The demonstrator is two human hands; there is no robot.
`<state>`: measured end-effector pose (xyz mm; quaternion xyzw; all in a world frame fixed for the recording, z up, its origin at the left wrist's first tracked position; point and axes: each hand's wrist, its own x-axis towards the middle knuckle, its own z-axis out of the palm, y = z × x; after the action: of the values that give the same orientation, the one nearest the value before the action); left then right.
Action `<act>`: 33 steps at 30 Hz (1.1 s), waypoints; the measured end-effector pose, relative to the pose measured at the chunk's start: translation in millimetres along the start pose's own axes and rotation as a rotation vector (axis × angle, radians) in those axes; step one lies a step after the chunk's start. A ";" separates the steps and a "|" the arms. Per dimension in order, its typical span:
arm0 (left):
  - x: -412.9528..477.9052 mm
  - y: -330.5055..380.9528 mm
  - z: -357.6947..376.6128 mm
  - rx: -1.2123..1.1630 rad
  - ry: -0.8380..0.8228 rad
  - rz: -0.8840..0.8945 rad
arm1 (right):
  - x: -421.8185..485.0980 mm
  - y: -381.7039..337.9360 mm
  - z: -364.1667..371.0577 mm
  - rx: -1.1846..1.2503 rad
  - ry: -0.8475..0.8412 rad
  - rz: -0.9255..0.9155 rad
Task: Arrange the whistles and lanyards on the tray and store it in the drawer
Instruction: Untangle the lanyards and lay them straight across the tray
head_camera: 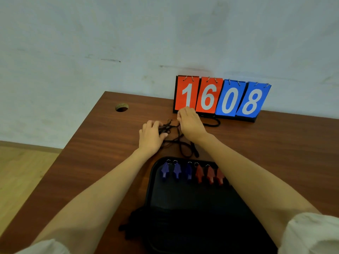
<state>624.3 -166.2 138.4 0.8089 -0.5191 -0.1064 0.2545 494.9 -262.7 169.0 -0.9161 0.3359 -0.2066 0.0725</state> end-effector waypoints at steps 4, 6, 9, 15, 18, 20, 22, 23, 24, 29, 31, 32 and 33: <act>1.4 45.3 -26.8 -0.338 0.027 0.041 | 3.4 -16.0 -54.8 0.174 -0.085 0.077; 0.1 68.7 -43.2 -0.419 0.053 0.060 | 2.6 -20.9 -79.4 0.213 -0.010 0.075; -5.7 94.0 -65.3 -0.442 0.060 0.111 | 2.9 -22.3 -118.6 0.264 0.121 0.087; -14.7 120.3 -100.4 -0.457 0.146 0.132 | -7.1 -19.0 -196.6 0.319 0.398 0.152; -13.0 125.6 -109.8 -0.229 0.058 0.025 | -17.8 -14.0 -227.9 0.328 0.465 0.134; -16.9 138.5 -115.4 -0.092 -0.016 -0.102 | -23.6 -14.2 -243.3 0.301 0.436 0.108; -23.7 161.3 -123.1 -0.117 0.008 -0.043 | -26.5 -16.3 -254.4 0.306 0.419 0.103; -26.1 173.8 -126.5 -0.200 0.030 0.044 | -27.5 -17.7 -258.5 0.328 0.422 0.109; -29.1 186.8 -130.3 -0.291 0.043 0.136 | -28.4 -19.1 -261.8 0.354 0.428 0.117; -44.6 231.7 -136.9 -0.606 -0.085 0.328 | -39.0 -22.3 -278.2 0.380 0.489 0.123; -46.1 234.6 -135.0 -0.636 -0.132 0.342 | -44.9 -21.0 -287.7 0.384 0.536 0.125; -46.2 233.3 -134.1 -0.617 -0.129 0.336 | -48.0 -19.8 -293.5 0.378 0.568 0.131; -46.3 230.7 -133.4 -0.596 -0.110 0.317 | -51.2 -18.2 -299.7 0.369 0.603 0.140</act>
<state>481.0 -161.1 367.8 0.6015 -0.5973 -0.2562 0.4646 342.2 -214.0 428.0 -0.7600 0.3612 -0.5195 0.1484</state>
